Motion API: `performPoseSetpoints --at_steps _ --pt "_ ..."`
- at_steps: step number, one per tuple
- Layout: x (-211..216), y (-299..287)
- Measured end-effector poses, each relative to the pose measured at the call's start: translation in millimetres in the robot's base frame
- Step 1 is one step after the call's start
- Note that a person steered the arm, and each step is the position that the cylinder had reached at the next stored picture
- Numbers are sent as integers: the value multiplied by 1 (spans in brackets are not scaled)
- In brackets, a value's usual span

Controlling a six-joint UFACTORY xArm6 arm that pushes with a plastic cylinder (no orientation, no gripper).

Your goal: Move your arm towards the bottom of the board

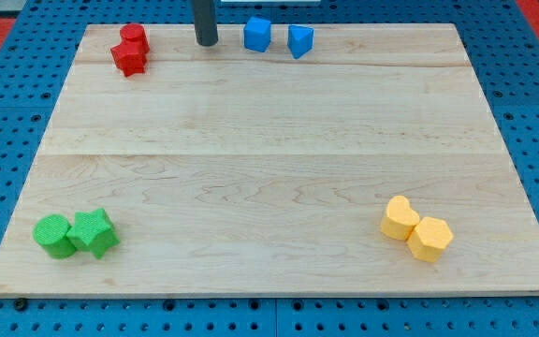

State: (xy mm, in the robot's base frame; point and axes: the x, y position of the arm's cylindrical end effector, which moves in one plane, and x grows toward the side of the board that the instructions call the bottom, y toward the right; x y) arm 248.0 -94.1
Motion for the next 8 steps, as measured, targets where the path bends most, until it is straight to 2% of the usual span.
performPoseSetpoints --at_steps 1,2,4,5,6,7,8 --pt "60 0" --pt "100 0" --pt "186 -45" --pt "186 -67" --pt "211 -123" --pt "220 -192" --pt "245 -211"
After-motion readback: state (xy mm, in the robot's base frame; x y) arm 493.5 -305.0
